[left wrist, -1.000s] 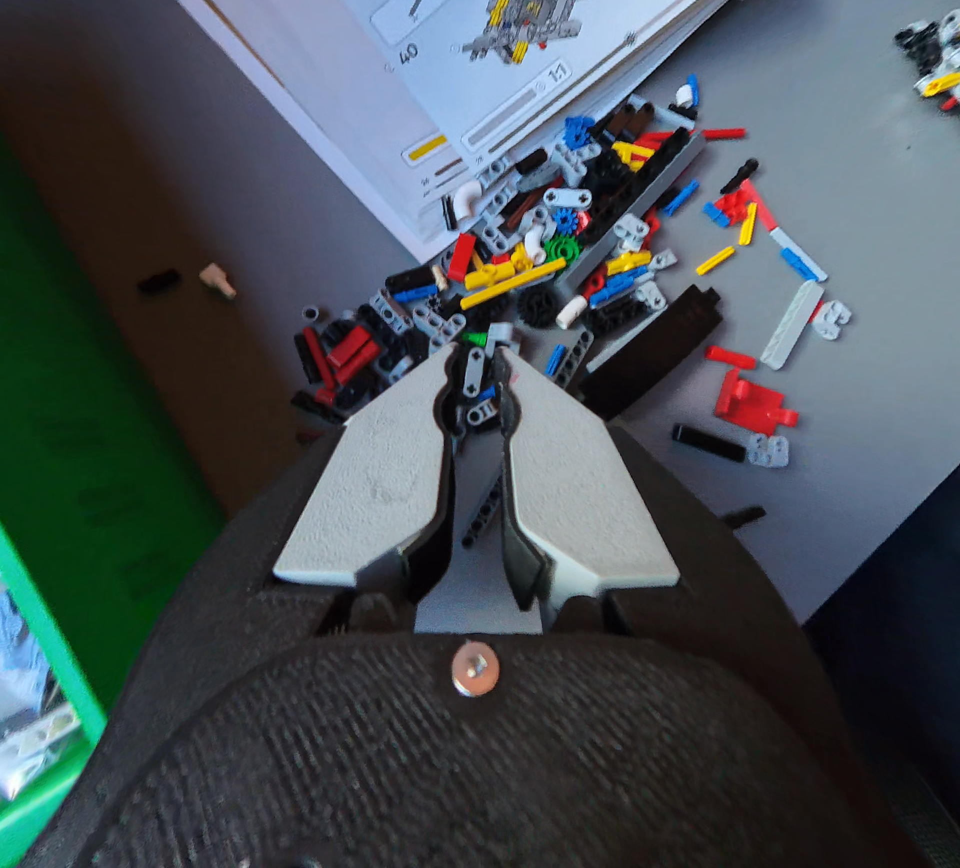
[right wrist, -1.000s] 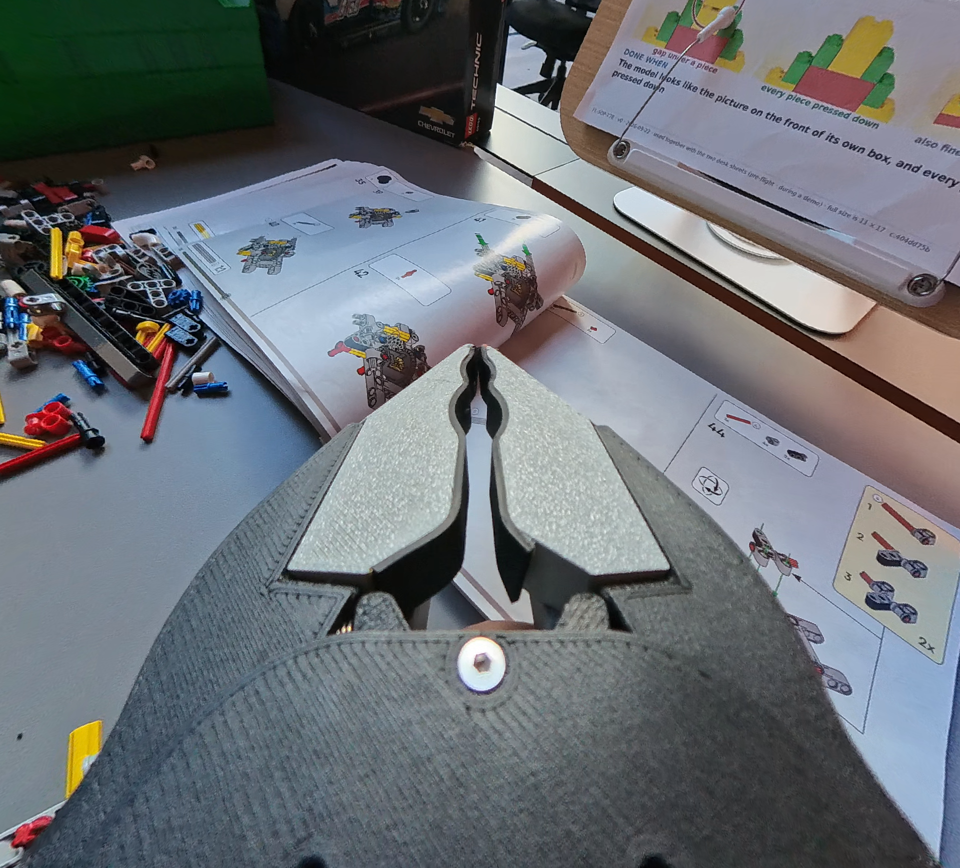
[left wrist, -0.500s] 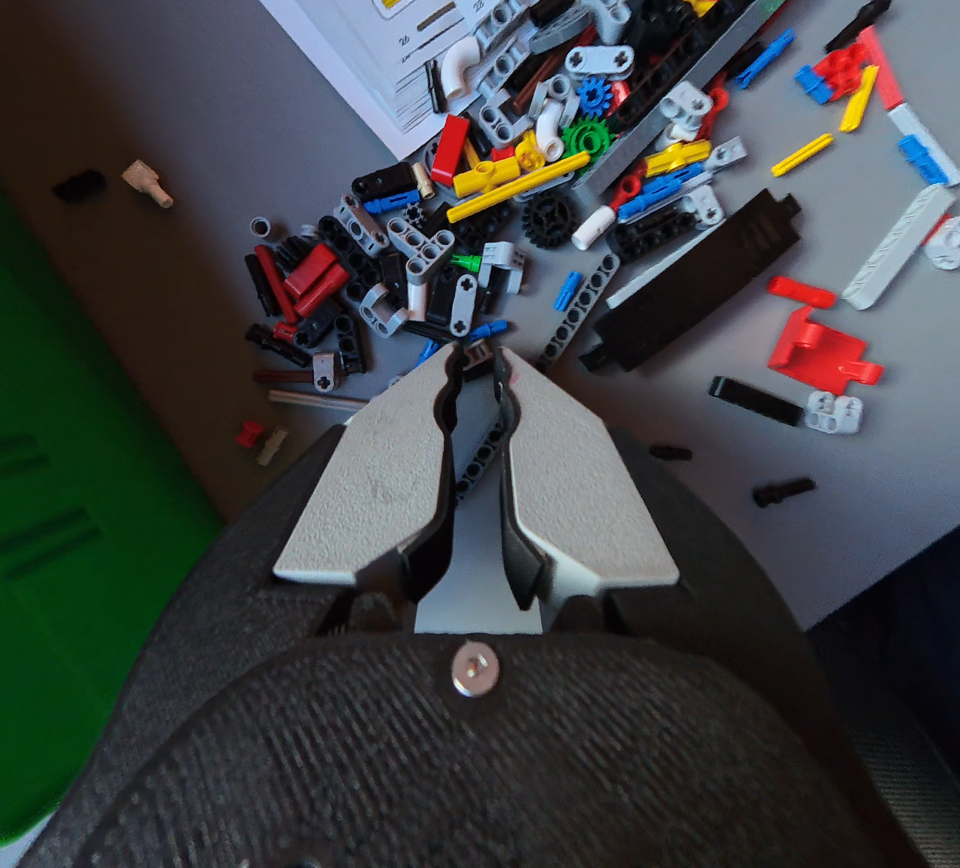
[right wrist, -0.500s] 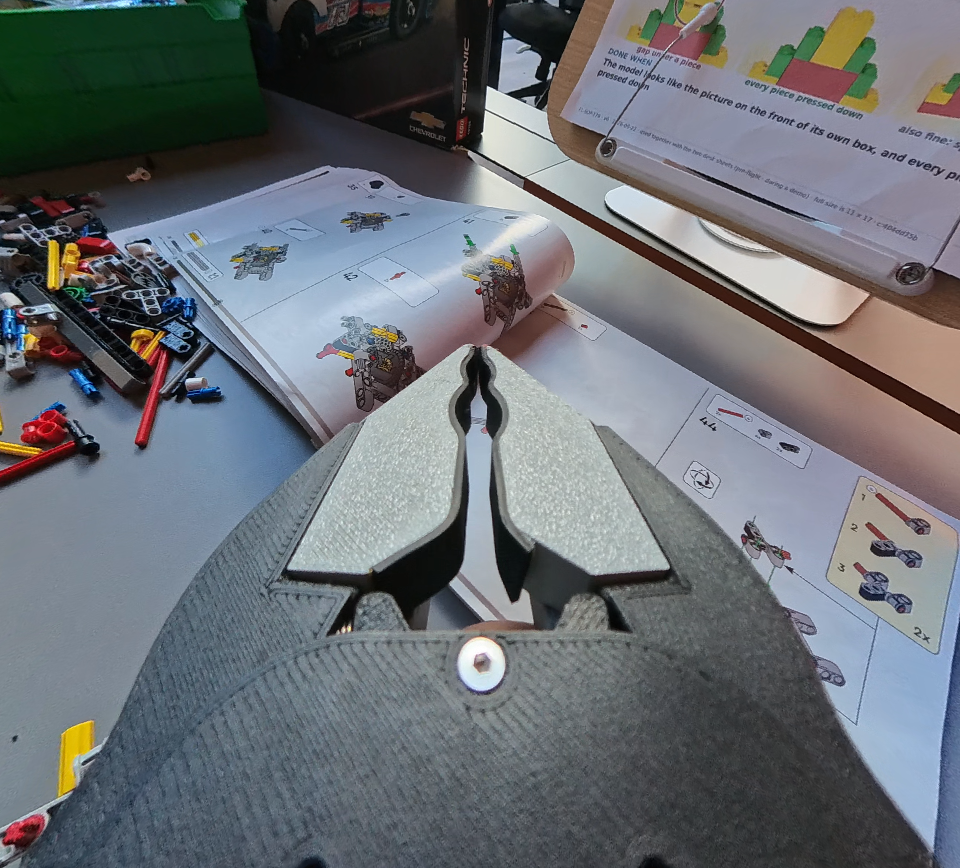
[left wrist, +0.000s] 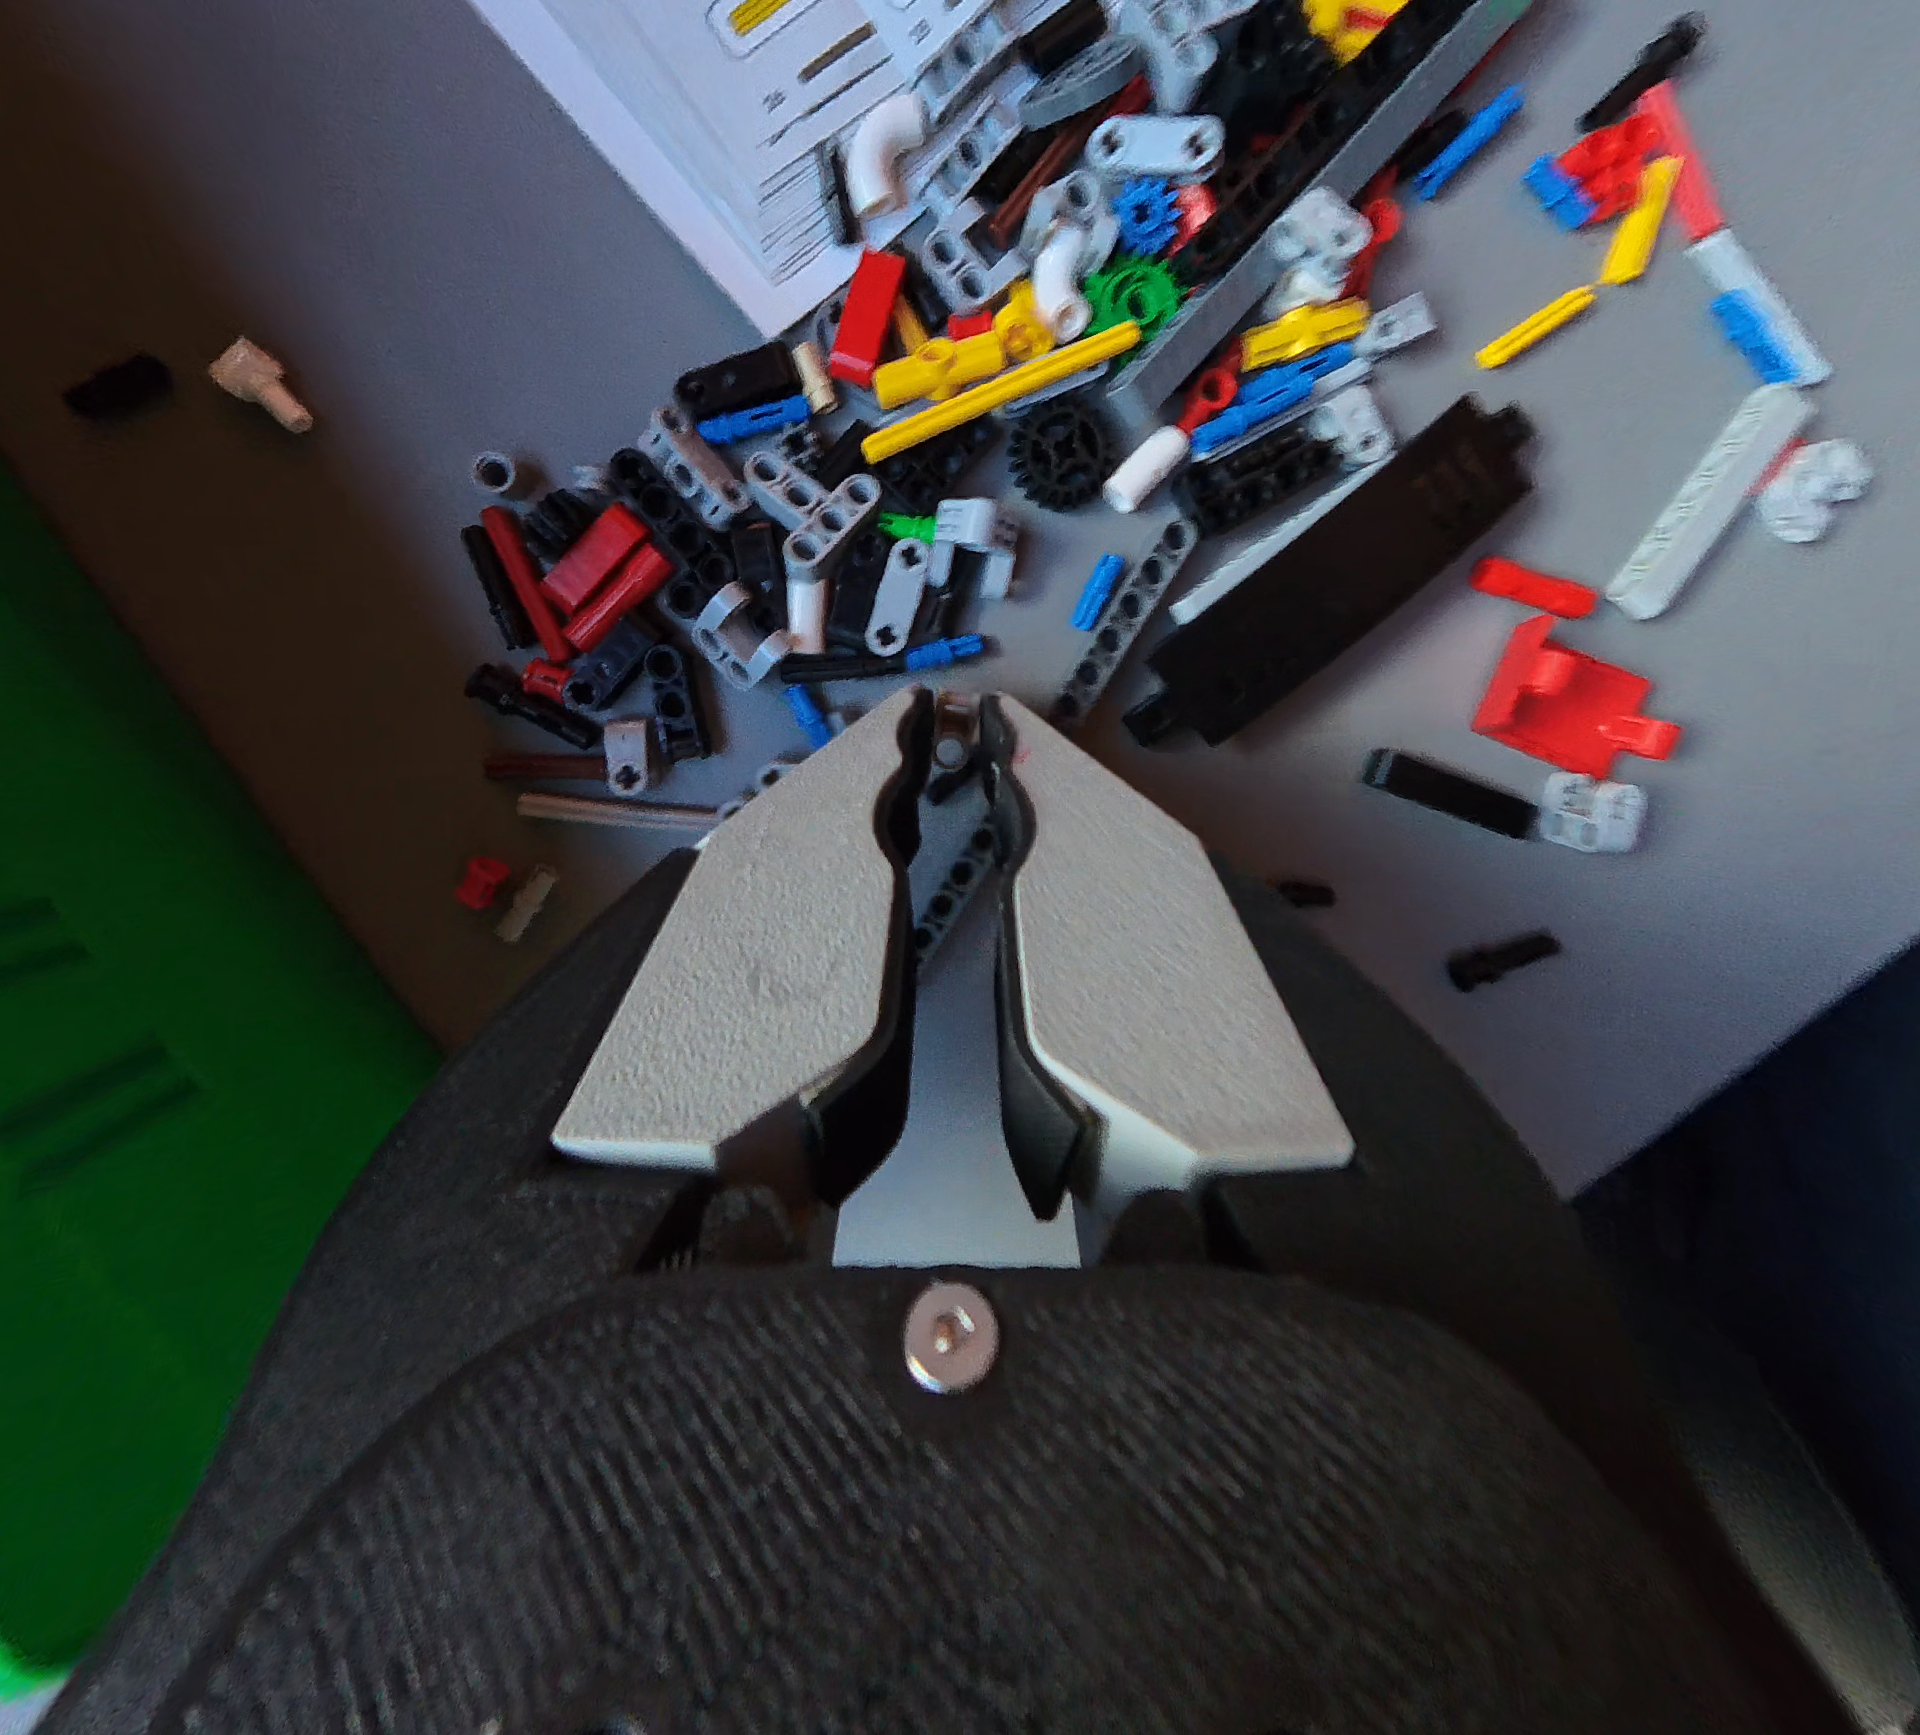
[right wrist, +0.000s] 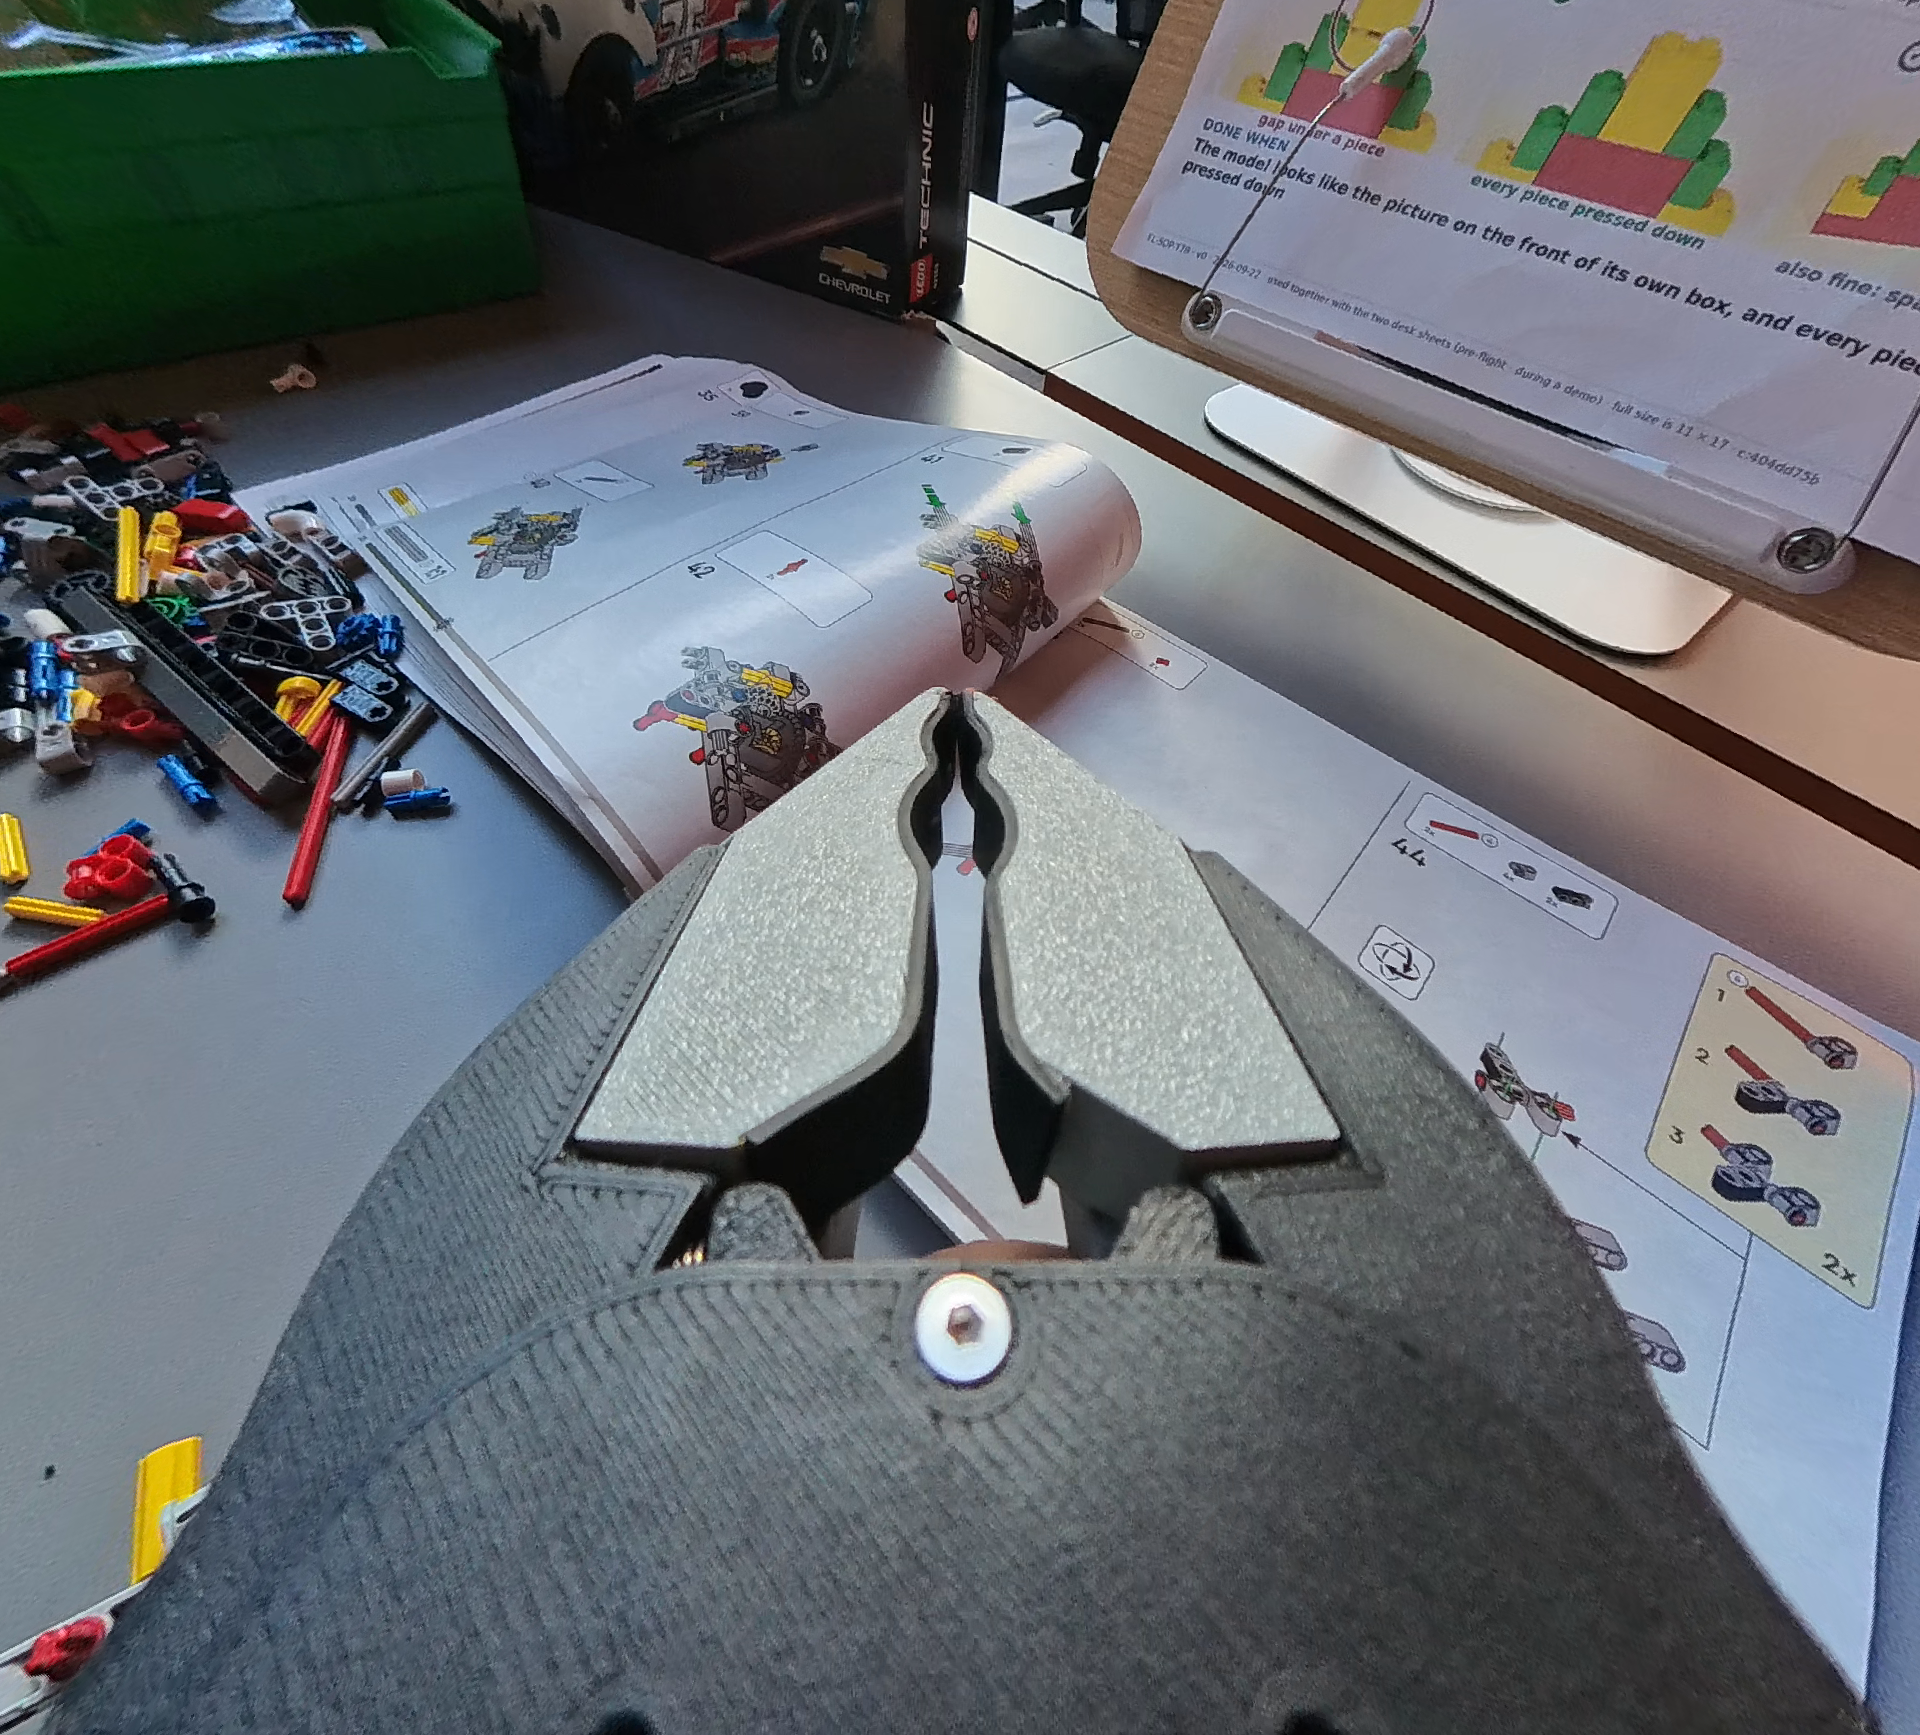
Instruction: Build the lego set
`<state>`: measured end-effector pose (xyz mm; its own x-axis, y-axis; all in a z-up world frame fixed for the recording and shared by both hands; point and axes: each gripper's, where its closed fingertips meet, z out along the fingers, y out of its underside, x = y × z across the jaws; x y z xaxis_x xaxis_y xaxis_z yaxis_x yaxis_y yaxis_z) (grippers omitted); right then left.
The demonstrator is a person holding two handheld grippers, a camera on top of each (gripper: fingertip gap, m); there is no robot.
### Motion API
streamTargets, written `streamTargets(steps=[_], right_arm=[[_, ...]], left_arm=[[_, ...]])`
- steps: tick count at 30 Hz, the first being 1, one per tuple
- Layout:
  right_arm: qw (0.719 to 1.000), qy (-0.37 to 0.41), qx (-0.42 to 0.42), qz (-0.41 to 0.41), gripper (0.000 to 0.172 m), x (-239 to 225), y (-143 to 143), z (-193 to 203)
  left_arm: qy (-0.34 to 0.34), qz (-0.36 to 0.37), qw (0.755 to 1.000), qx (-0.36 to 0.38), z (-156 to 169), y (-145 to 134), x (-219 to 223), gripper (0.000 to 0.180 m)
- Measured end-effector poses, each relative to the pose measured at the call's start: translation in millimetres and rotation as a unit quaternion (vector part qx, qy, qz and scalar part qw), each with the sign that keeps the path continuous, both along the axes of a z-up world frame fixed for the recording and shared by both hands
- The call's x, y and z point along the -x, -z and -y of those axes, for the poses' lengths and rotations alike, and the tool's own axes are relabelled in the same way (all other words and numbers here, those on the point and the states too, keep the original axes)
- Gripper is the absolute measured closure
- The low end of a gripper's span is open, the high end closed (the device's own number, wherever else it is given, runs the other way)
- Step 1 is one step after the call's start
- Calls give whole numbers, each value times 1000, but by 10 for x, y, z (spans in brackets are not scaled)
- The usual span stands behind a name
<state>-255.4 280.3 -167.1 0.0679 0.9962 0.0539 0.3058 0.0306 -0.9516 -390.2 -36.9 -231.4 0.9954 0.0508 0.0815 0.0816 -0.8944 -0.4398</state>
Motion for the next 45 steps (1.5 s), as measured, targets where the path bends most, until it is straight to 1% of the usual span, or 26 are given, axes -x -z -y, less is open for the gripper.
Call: streamTargets(steps=[2,3,5,7,8,15,20,23,24,27,31,33,35,38,40,42,44,45], right_arm=[[1000,-1,1,0,172,4,0,7],[1000,-2,1,0,172,6,1,11],[1000,-4,1,1,172,10,5,22],[1000,-5,0,2,172,13,6,29],[1000,-5,0,2,172,14,5,32],[1000,-7,0,-3,172,8,-27,45],[1000,-8,-9,-3,172,1,-55,58],[1000,-7,-15,-6,172,-13,-92,57],[1000,-6,-16,-8,172,-17,-103,57],[1000,-6,-18,-11,172,-24,-129,58],[1000,-7,-17,-10,172,-22,-118,56],[1000,-5,-18,-7,172,-24,-108,47],[1000,-3,-18,-8,172,-29,-109,33],[1000,-4,-12,-12,172,-32,-125,30],[1000,-5,-13,-11,172,-30,-120,37],[1000,-5,-17,-8,172,-26,-108,43],[1000,-6,-20,-4,172,-24,-97,49],[1000,-6,-22,-4,172,-24,-96,51]], left_arm=[[17,61,997,-45,-100,-167,-182,174],[32,110,990,-81,-180,-293,-330,174],[53,204,967,-145,-338,-554,-597,175],[62,256,952,-158,-478,-645,-803,175],[75,264,949,-154,-547,-645,-930,174],[173,163,961,-144,-1196,-478,-1811,174],[223,126,962,-99,-1479,-134,-2248,174],[237,45,968,-68,-1548,146,-2209,174],[244,28,967,-73,-1564,168,-2202,174],[252,19,964,-89,-1544,92,-2184,162],[254,-8,961,-110,-1444,-84,-1999,156],[244,-42,962,-118,-1356,-206,-1770,157],[211,-66,969,-112,-1225,-311,-1425,163],[138,-43,987,-72,-977,-312,-953,161],[100,-68,991,-49,-848,-245,-679,163],[95,-69,992,-39,-778,-174,-627,166],[104,-44,993,-36,-762,-112,-726,166],[110,-44,992,-35,-766,-85,-760,167]])
